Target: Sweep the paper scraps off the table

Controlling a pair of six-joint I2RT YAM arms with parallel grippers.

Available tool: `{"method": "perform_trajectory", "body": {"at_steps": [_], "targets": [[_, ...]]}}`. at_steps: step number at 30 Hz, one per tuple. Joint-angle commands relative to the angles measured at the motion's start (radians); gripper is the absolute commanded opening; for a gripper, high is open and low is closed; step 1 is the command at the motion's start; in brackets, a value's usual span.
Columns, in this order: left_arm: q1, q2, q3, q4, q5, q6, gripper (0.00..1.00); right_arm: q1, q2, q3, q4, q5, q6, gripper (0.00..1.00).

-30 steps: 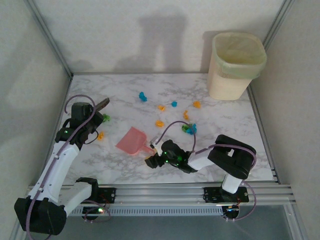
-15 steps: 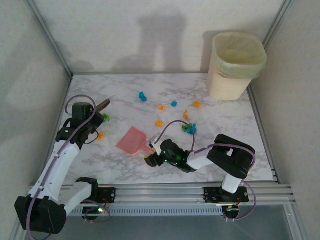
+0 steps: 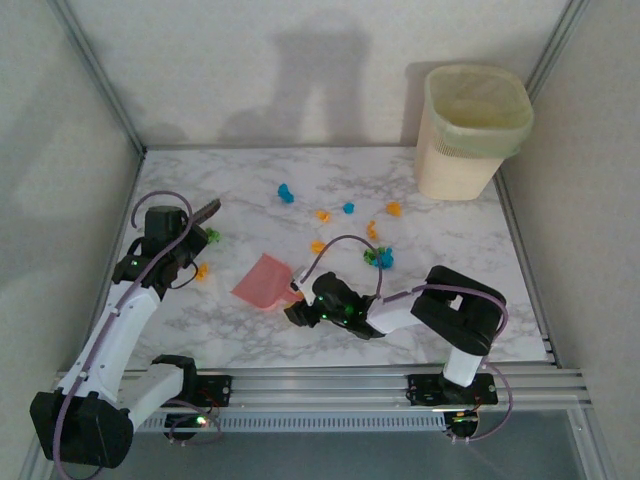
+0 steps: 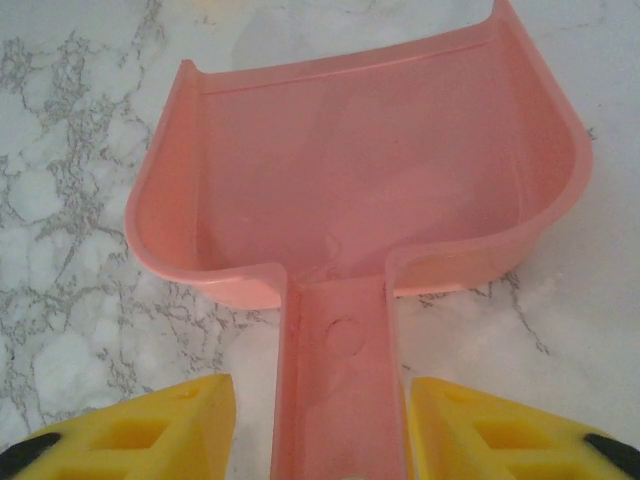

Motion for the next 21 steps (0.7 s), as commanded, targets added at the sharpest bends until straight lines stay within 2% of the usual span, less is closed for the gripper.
{"method": "perform_trajectory", "body": {"at_steps": [1, 8, 14, 21], "targets": [[0.011, -0.007, -0.001, 0.039, 0.002, 0.001, 0.0, 0.01, 0.017, 0.023, -0.028, 0.01, -0.015, 0.47], [0.012, -0.005, 0.002, 0.042, 0.009, -0.001, 0.0, 0.013, -0.002, 0.021, -0.039, 0.014, -0.023, 0.41], [0.011, -0.006, 0.012, 0.038, 0.014, 0.003, 0.0, 0.018, -0.05, 0.053, -0.141, 0.02, -0.042, 0.27], [0.013, -0.01, 0.033, 0.025, 0.028, 0.007, 0.0, 0.018, -0.15, 0.12, -0.34, -0.01, -0.047, 0.1]]}}
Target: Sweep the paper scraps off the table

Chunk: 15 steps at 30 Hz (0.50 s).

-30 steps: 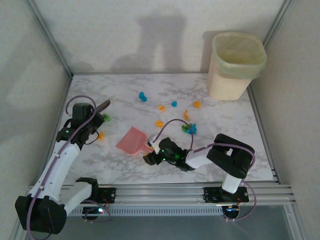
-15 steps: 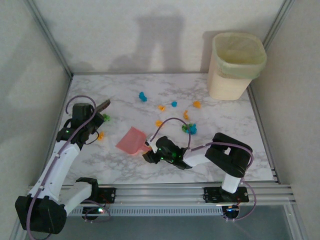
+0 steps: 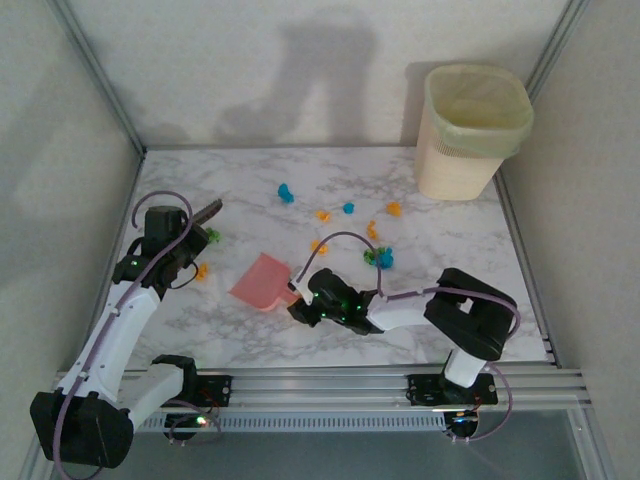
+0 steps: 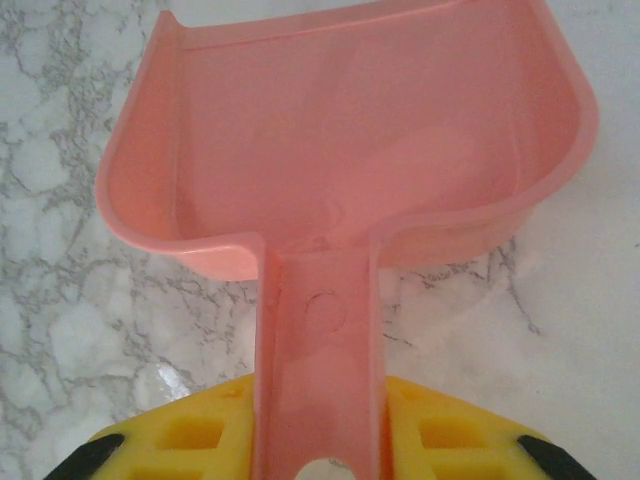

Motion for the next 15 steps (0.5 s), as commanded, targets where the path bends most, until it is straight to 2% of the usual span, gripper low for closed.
{"method": "perform_trajectory", "body": {"at_steps": [1, 5, 12, 15], "targets": [[0.011, -0.011, 0.037, 0.024, 0.012, 0.008, 0.0, 0.009, -0.08, 0.073, -0.154, -0.013, -0.016, 0.07], [0.012, 0.002, 0.074, 0.005, 0.015, 0.023, 0.0, 0.002, -0.134, 0.194, -0.405, 0.004, -0.009, 0.0], [0.013, 0.035, 0.131, -0.033, -0.012, 0.063, 0.0, -0.021, -0.187, 0.412, -0.803, -0.042, -0.052, 0.0], [0.012, 0.055, 0.136, -0.038, -0.014, 0.067, 0.0, -0.036, -0.171, 0.454, -0.858, -0.051, -0.101, 0.0]]}}
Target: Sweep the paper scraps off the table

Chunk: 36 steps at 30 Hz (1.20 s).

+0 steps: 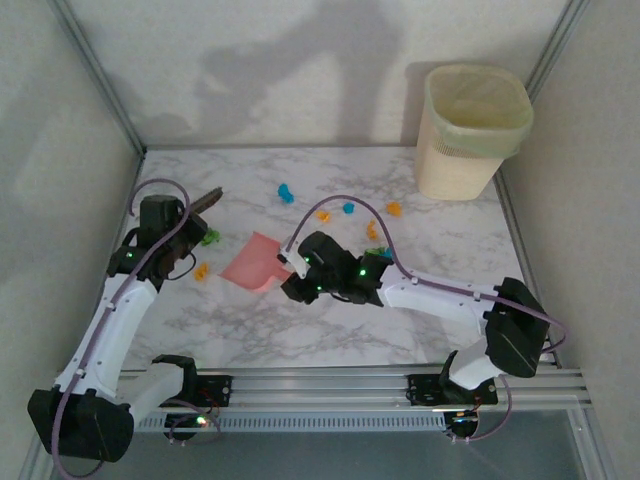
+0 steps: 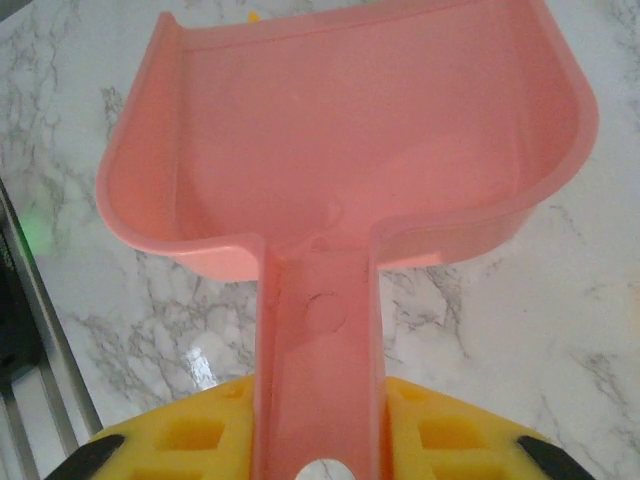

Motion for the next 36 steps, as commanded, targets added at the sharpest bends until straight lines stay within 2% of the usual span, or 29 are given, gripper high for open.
{"method": "perform_trajectory", "body": {"at_steps": [1, 8, 13, 24, 29, 36], "targets": [[0.011, 0.022, 0.034, -0.01, -0.021, 0.028, 0.0, -0.019, 0.009, 0.041, -0.159, -0.031, -0.071, 0.0], [0.009, 0.06, 0.041, -0.073, -0.018, 0.059, 0.0, -0.037, 0.096, -0.037, 0.061, -0.059, -0.056, 0.0], [0.009, 0.078, 0.029, -0.104, -0.006, 0.071, 0.0, -0.038, 0.143, -0.085, 0.147, -0.013, -0.036, 0.0], [-0.009, 0.157, 0.038, -0.135, 0.159, 0.064, 0.0, -0.039, 0.184, -0.057, 0.112, 0.06, 0.01, 0.0], [-0.06, 0.159, 0.027, -0.113, 0.238, 0.009, 0.0, -0.04, 0.215, -0.033, 0.087, 0.074, 0.022, 0.0], [-0.153, 0.13, -0.035, -0.05, 0.292, -0.099, 0.0, -0.039, 0.248, -0.011, 0.081, 0.056, 0.043, 0.0]]}}
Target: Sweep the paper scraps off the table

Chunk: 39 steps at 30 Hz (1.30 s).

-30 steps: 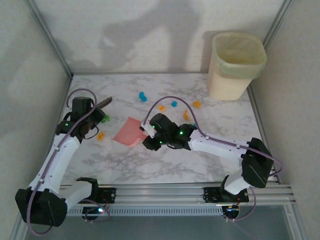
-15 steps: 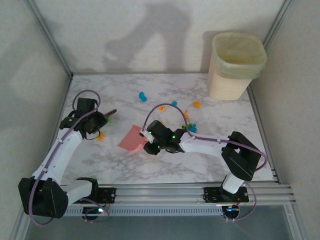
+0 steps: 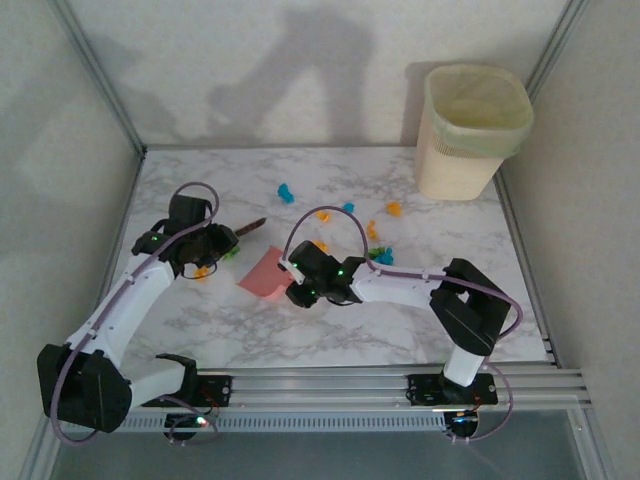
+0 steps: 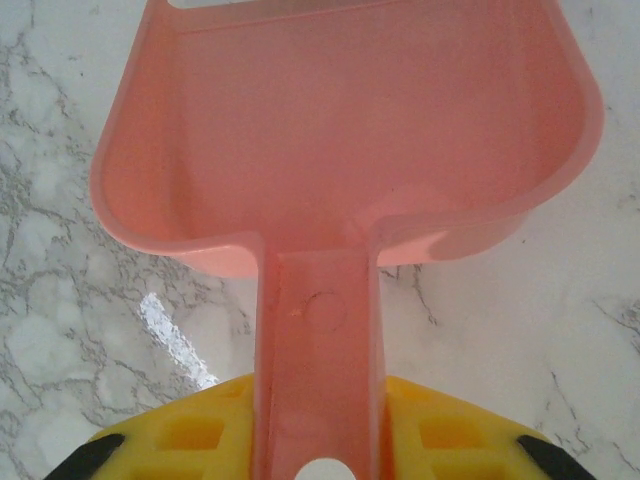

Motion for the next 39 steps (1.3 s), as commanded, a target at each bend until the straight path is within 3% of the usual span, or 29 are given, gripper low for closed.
{"method": "perform_trajectory", "body": {"at_steps": [1, 9, 12, 20, 23, 27, 39], "targets": [[-0.039, -0.027, -0.047, 0.02, 0.087, -0.092, 0.0, -0.007, 0.022, 0.034, -0.007, 0.001, 0.03, 0.0], [-0.066, -0.133, -0.074, 0.064, 0.16, -0.195, 0.0, -0.008, 0.019, 0.019, 0.021, -0.018, 0.049, 0.0], [-0.064, -0.138, 0.0, -0.005, 0.097, -0.16, 0.0, -0.007, 0.018, 0.015, 0.027, -0.024, 0.05, 0.0], [-0.063, -0.135, 0.168, -0.265, -0.195, -0.081, 0.0, -0.007, 0.015, 0.009, 0.031, -0.038, 0.055, 0.0], [-0.063, -0.146, 0.163, -0.302, -0.233, -0.074, 0.0, -0.007, 0.019, 0.01, 0.03, -0.048, 0.059, 0.0], [-0.063, -0.15, 0.103, -0.302, -0.202, -0.078, 0.0, -0.006, 0.018, 0.008, 0.033, -0.05, 0.062, 0.0], [-0.078, -0.163, -0.039, -0.171, 0.051, -0.115, 0.0, -0.007, 0.044, 0.02, 0.032, -0.055, 0.067, 0.0]]}}
